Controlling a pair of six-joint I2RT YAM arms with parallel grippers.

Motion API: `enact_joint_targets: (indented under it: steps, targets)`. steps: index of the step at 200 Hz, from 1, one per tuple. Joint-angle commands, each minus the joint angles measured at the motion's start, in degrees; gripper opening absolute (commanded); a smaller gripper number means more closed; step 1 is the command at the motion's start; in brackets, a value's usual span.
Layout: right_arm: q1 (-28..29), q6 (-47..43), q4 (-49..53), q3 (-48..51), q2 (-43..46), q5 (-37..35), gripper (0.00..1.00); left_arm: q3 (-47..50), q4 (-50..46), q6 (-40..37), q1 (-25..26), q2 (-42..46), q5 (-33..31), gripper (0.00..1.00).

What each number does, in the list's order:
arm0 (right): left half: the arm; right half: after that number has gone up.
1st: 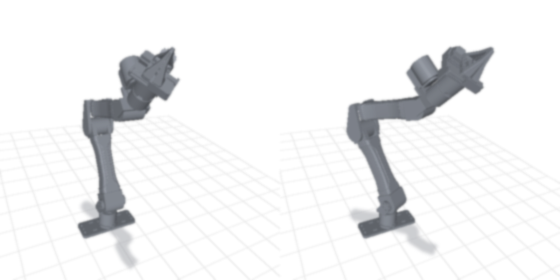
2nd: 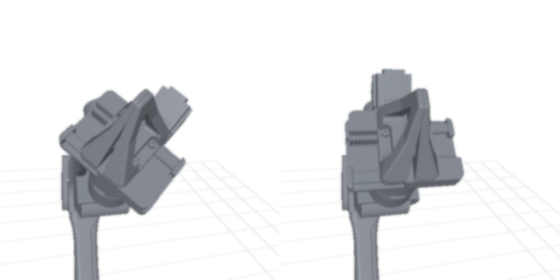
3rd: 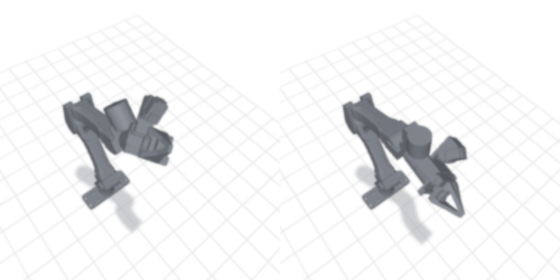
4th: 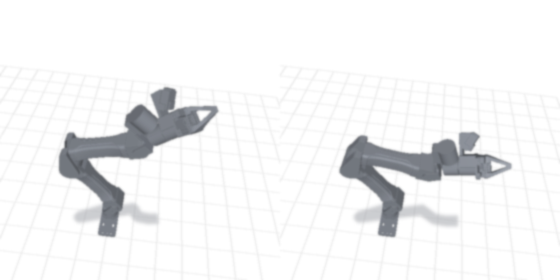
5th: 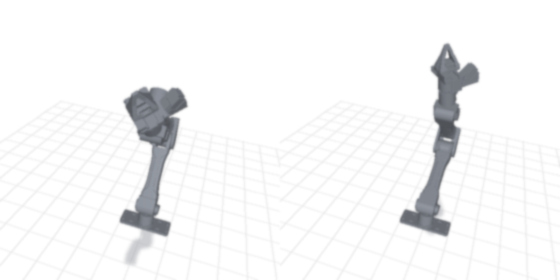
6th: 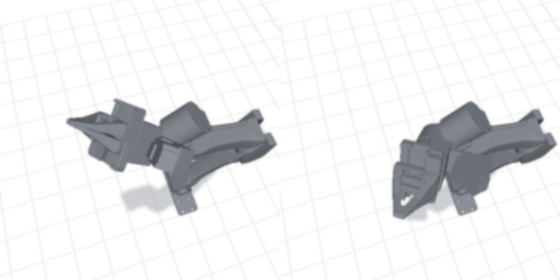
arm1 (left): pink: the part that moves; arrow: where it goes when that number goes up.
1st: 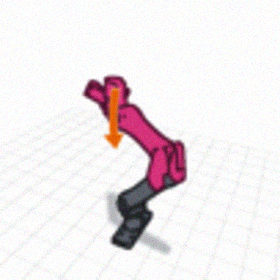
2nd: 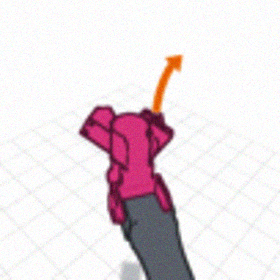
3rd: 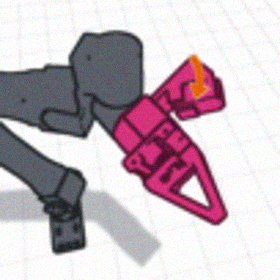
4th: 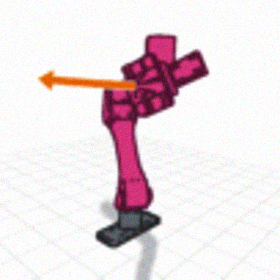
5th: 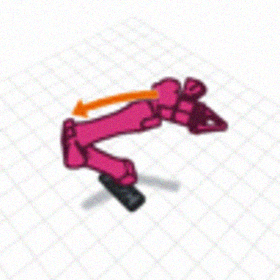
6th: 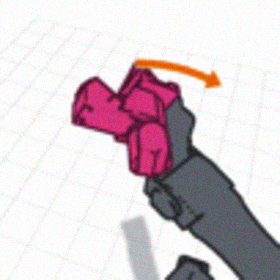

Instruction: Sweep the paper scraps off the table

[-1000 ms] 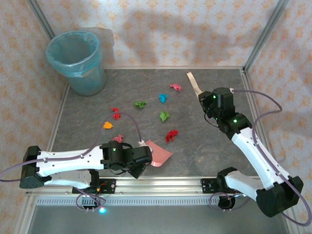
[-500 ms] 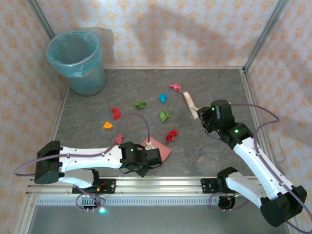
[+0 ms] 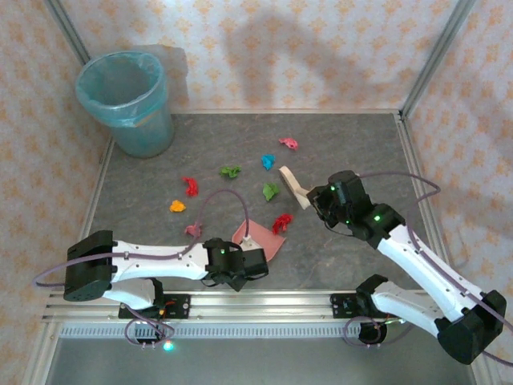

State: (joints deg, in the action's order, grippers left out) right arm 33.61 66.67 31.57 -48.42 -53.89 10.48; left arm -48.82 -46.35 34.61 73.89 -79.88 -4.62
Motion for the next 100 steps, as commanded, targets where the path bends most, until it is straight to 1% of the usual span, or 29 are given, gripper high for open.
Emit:
enact_joint_targets:
  steps: [1, 18, 50, 82, 100]
  targets:
    - [1.8, 2.0, 0.1, -0.1, 1.1, -2.2, 0.00, 1.9, 1.6, 0.6, 0.1, 0.2, -1.7, 0.00]
    - [3.4, 2.8, 0.9, -0.2, 1.4, -3.3, 0.00, 2.5, 2.5, 0.7, 0.1, 0.2, -1.6, 0.00]
    - [6.6, 6.1, 1.3, 0.6, 3.1, -3.3, 0.00, 3.2, 4.4, 0.6, 0.1, -0.3, -1.7, 0.00]
    - [10.7, 9.4, 2.1, 0.4, 4.8, -2.6, 0.00, 3.2, 5.2, 0.8, 0.1, -0.4, -2.8, 0.00]
    - [11.9, 10.7, 2.7, -0.1, 6.2, -2.9, 0.00, 3.1, 5.4, 0.8, 0.0, -0.5, -3.8, 0.00]
